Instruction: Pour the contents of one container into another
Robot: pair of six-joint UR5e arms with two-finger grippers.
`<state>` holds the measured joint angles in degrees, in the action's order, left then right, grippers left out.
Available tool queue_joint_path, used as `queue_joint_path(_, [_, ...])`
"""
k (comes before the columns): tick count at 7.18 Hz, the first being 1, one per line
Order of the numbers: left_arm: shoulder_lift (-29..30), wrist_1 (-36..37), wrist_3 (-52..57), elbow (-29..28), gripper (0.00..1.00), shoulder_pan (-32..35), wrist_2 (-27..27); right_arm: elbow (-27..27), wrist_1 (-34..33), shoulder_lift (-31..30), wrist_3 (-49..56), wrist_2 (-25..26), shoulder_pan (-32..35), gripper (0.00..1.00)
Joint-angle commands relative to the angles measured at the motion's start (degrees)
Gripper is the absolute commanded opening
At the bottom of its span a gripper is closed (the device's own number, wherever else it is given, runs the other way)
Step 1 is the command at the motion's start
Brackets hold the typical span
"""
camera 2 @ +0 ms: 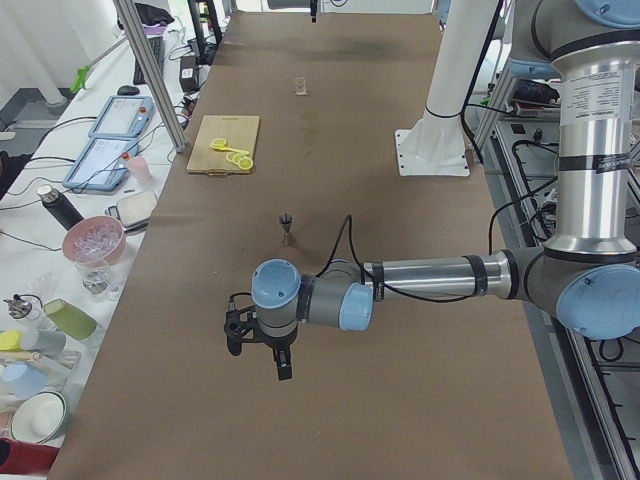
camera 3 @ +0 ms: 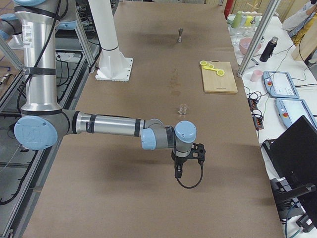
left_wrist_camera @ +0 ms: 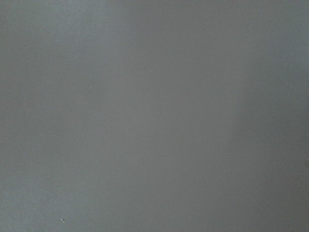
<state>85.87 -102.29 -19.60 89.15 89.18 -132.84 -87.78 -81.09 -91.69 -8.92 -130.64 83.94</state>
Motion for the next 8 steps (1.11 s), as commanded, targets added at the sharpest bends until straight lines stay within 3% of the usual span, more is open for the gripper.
queue_joint_path(1, [0.1, 0.1, -0.3, 0.6, 0.99, -0.5, 0.0, 0.4, 0.1, -0.1, 0.1, -0.3, 0.0, 1.0])
queue_joint_path(8, [-0.5, 0.3, 0.1, 0.1, 0.99, -0.7, 0.4, -0.5, 0.2, 0.0, 0.0, -0.5, 0.1, 1.0])
